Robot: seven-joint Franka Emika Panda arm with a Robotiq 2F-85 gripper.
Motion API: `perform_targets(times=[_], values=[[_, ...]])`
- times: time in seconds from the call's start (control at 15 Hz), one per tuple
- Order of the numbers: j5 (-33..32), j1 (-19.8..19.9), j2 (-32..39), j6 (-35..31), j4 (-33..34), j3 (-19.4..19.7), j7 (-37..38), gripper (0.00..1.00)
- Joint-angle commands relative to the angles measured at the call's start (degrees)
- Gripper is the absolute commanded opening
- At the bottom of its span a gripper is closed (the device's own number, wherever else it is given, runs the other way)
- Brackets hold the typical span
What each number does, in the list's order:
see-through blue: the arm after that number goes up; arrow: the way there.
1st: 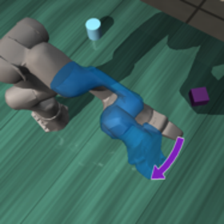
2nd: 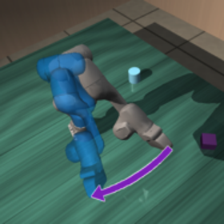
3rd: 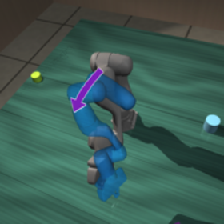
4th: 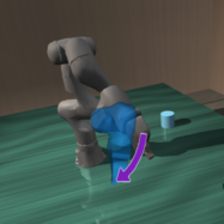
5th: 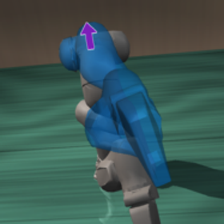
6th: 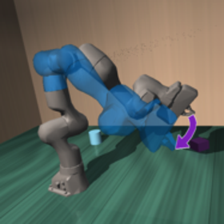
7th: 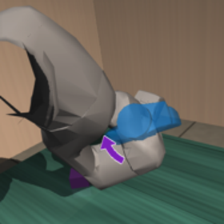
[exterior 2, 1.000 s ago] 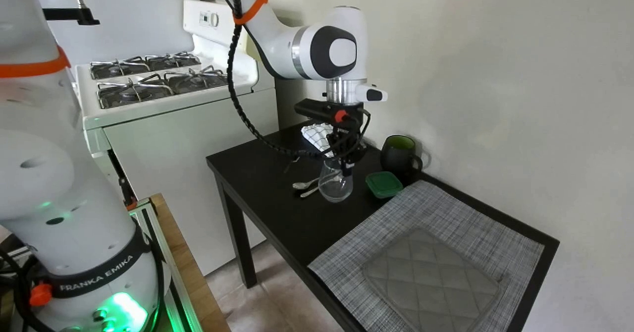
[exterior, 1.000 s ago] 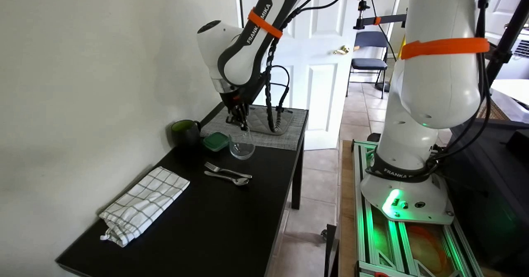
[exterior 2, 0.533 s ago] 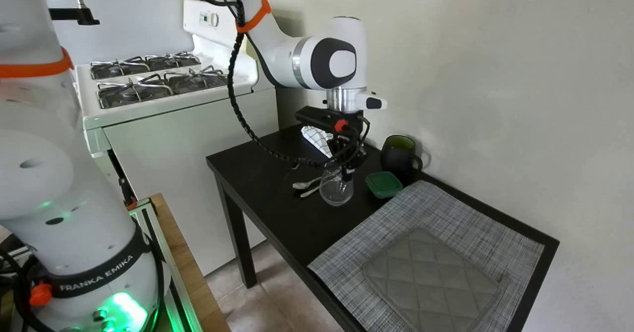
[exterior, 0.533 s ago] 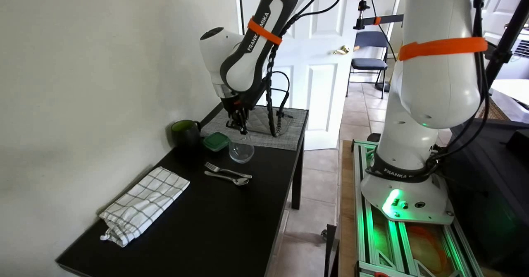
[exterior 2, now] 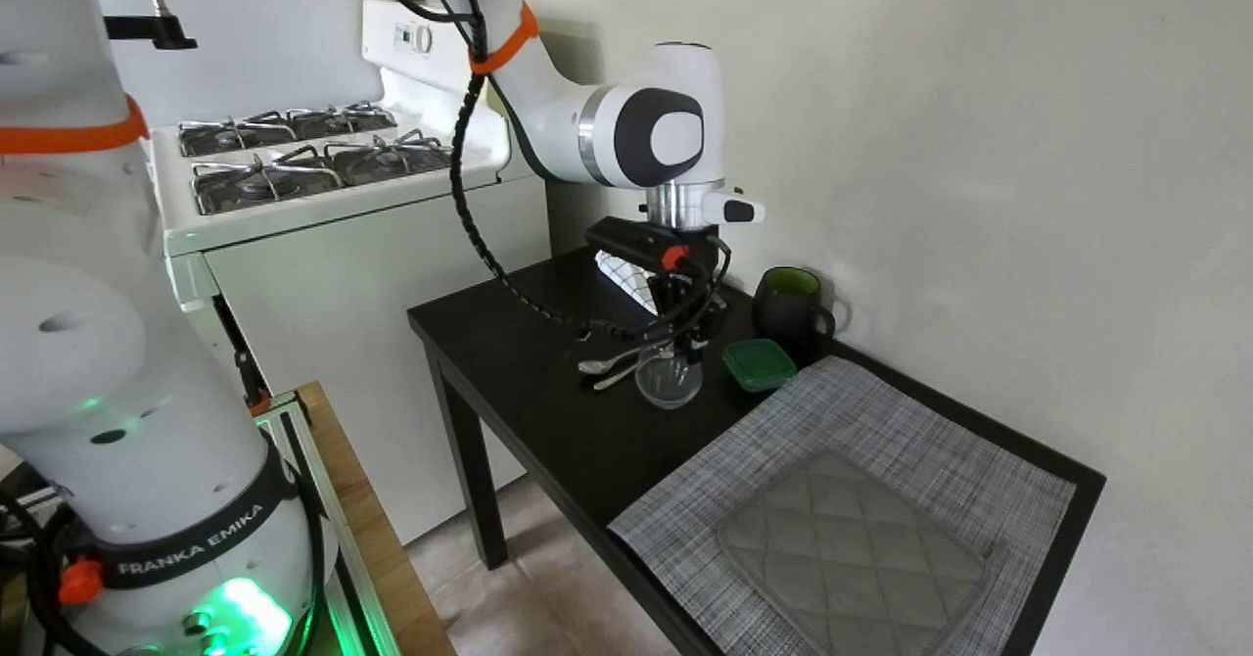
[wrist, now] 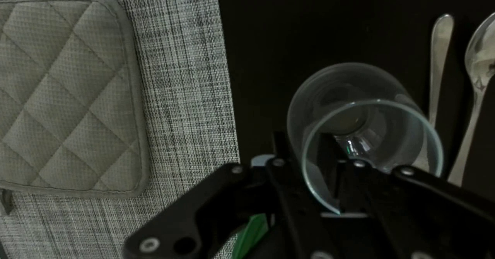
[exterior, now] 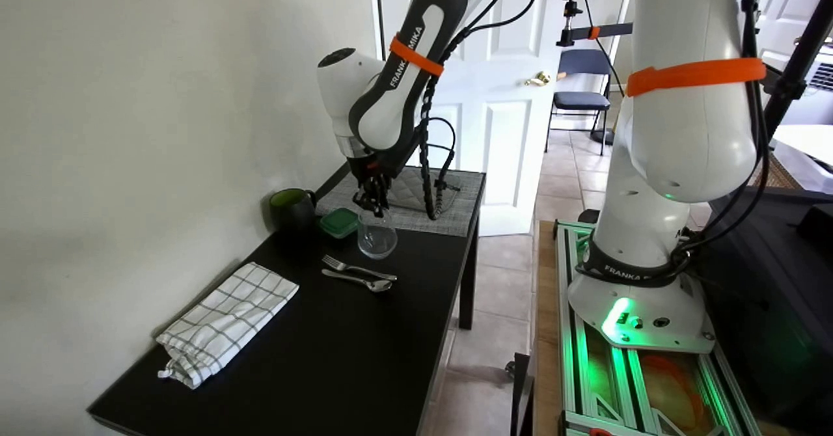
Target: Move the glass cup to the right
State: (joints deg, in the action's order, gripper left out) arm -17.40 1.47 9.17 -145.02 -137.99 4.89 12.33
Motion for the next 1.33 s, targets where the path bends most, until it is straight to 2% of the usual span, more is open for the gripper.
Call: perform_targets(times=[0.0,0.2,0.4,1.0,1.2,1.27], values=[[-0.5,-0.2,-0.3,-1.6,-0.8,0.6,0.7,0.59],[-0.1,-0.3,-2.1,-0.6,-1.0,0.5,0.4,0.83],[0.3,-0.4,-5.2,1.4,-1.2,0.1,0.3,1.00],[2.8,0.0,-16.9,8.3,-1.6,-2.5,-0.8,1.00],[4.8,0.0,-19.0,10.9,-1.6,-3.3,-0.9,1.00],[2.7,0.6,-16.6,9.2,0.0,-3.3,-0.3,1.00]])
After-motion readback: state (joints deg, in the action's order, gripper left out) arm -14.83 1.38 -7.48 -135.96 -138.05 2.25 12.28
